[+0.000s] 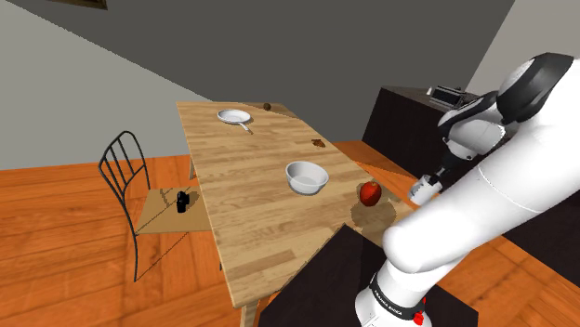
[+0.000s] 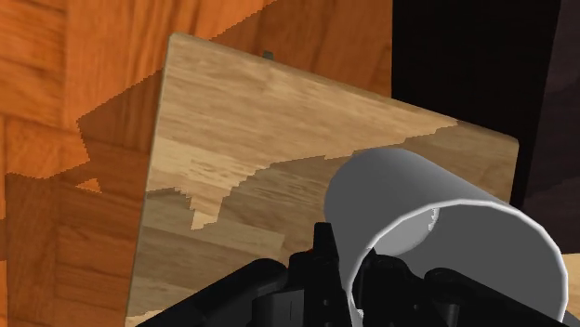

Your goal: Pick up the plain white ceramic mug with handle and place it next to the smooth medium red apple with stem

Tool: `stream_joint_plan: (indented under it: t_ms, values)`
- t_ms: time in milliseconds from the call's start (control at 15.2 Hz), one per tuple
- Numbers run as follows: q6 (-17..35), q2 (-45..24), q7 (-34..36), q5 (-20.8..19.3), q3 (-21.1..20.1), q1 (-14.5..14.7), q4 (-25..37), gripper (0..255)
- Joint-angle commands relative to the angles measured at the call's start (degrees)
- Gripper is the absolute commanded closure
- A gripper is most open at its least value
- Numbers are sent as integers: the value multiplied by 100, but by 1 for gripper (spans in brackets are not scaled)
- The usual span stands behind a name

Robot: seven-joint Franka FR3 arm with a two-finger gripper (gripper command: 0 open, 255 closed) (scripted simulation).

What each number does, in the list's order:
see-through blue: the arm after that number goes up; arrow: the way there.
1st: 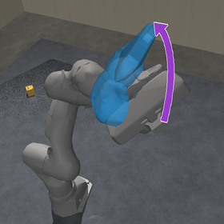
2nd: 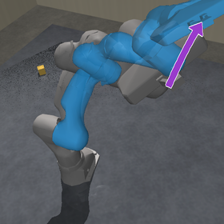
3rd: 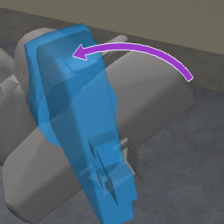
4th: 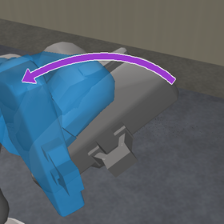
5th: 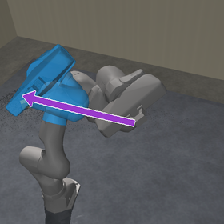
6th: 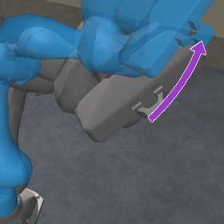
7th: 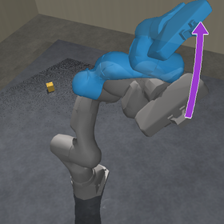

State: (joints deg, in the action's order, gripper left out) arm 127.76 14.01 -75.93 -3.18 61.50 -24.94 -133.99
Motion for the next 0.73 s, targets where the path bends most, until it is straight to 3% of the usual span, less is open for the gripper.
stream_joint_plan:
  t_ms: [0,396,660]
  values:
    - [159,-144,-128,139,128,95,-63,255]
    - [623,-682,-647,758,549,452,-252,255]
    - [870,-1226,-1229,1505,824,718,-335,255]
